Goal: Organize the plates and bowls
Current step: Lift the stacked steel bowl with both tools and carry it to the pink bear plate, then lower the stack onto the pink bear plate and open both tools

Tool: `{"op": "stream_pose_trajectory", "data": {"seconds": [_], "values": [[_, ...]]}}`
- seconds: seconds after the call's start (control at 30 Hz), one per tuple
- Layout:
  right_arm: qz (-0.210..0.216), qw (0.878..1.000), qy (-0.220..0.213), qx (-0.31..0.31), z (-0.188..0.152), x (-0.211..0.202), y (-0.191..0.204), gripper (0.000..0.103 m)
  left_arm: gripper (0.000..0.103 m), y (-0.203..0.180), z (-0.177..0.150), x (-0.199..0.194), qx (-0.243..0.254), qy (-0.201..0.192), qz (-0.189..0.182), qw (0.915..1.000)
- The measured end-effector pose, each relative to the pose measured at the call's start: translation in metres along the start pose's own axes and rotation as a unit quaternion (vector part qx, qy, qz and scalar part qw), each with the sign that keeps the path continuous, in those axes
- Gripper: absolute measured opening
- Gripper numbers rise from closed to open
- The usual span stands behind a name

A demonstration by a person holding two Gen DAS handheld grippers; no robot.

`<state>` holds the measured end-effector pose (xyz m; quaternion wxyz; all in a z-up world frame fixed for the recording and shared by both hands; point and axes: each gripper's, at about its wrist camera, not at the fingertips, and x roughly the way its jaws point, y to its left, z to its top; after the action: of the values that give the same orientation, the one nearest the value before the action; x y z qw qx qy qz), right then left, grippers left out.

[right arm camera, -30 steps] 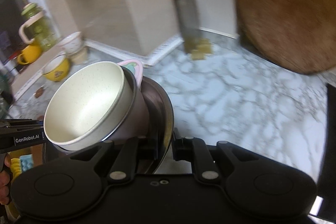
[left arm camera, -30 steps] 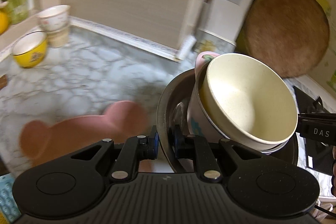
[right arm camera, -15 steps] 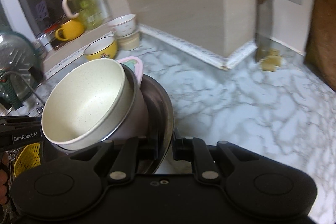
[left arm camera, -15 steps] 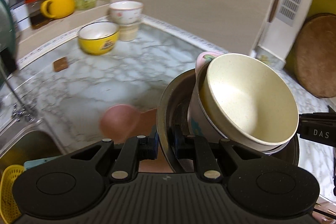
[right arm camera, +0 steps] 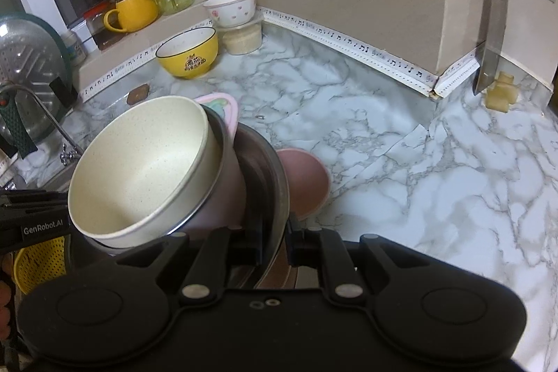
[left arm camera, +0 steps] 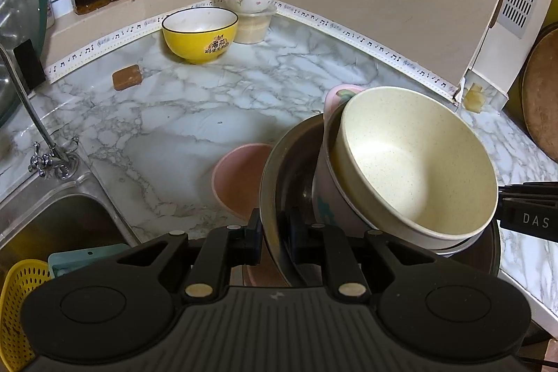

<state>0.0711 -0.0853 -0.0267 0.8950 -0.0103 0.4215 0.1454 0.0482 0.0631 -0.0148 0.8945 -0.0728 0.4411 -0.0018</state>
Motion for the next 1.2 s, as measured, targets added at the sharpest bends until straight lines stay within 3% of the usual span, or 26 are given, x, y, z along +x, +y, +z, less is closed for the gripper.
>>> {"op": "stream_pose_trajectory", "data": {"seconds": [0.7, 1.2], "values": [[-0.023, 1.0, 0.013, -0.013, -0.009, 0.016, 0.002, 0.015, 0.014, 0.006, -0.009, 0.014, 0.001, 0.009, -0.014, 0.9999], [-0.027, 0.999, 0.012, -0.024, -0.01, 0.0, 0.002, 0.018, 0.015, 0.008, -0.008, 0.001, 0.012, 0.002, -0.019, 0.9998]]}}
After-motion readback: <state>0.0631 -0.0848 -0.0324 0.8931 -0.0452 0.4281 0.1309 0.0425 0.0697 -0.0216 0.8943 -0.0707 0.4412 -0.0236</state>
